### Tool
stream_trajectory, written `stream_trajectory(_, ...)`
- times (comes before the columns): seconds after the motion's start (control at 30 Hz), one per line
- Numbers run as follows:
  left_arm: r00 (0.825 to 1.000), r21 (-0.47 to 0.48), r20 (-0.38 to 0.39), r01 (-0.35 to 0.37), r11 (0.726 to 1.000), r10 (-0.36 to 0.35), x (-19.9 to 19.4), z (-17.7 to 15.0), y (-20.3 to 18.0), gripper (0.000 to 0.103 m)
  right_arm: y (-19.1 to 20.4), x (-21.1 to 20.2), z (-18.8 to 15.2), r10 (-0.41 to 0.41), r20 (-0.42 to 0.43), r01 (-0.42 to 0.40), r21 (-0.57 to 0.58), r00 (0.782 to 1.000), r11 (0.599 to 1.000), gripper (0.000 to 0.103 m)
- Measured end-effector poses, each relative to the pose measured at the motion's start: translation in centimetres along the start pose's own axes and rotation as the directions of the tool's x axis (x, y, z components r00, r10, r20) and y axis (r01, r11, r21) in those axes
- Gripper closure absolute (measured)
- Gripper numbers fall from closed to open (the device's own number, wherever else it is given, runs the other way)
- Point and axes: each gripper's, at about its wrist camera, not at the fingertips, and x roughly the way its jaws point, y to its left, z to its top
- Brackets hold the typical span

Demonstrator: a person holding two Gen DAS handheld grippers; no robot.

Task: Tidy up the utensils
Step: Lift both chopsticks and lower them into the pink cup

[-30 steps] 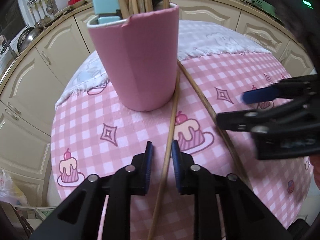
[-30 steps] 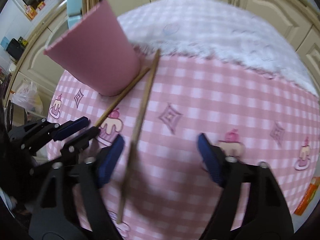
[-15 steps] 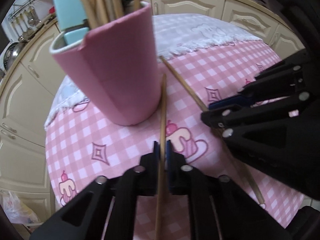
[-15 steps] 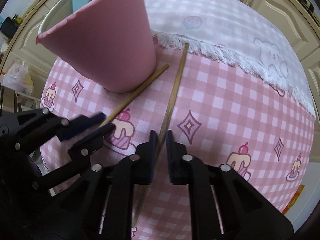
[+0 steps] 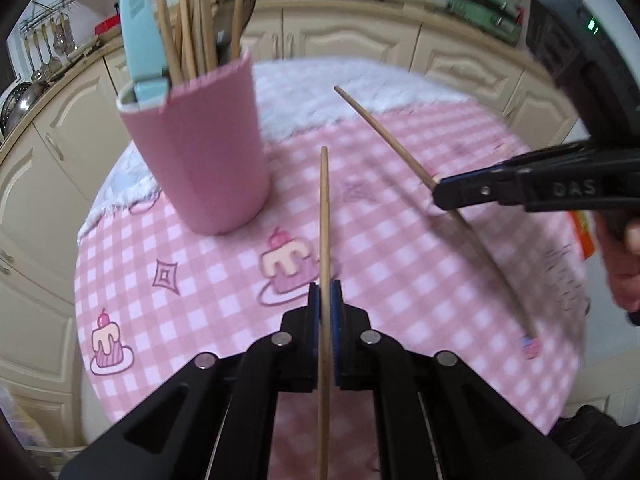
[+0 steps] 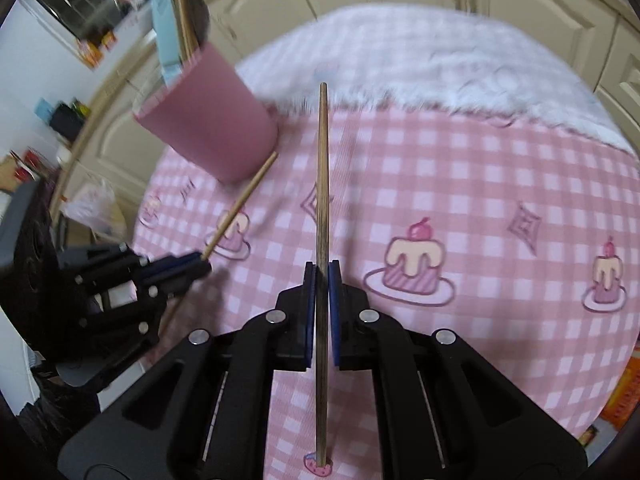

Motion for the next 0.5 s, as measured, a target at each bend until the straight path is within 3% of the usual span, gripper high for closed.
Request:
stream_trajectory(0.13, 0.992, -0.022, 0.124, 0.018, 1.0, -0.015, -3.6, -0.3, -0.2, 0.098, 0.4, -2.8, 1.1, 0.037, 0.133, -0.034, -0.02, 0.99, 0.999, 0.096)
stream_trajectory(0.23, 0.976, -0.051, 0.217, 0.015, 0.999, -0.003, -6.0, 0.2, 0.0, 0.098, 1.7, -4.9, 2.0, 0.067, 0.224, -0.057, -0.051, 0.972, 0.997, 0.096)
stream_trajectory(0.5, 0.907, -0.149, 0.415, -0.013, 0.989, 0.074, -10.8, 1.7, 1.9, 0.098, 4.1, -9.1, 3.9, 0.148, 0.396, -0.106, -0.125, 0.906, 0.986, 0.096)
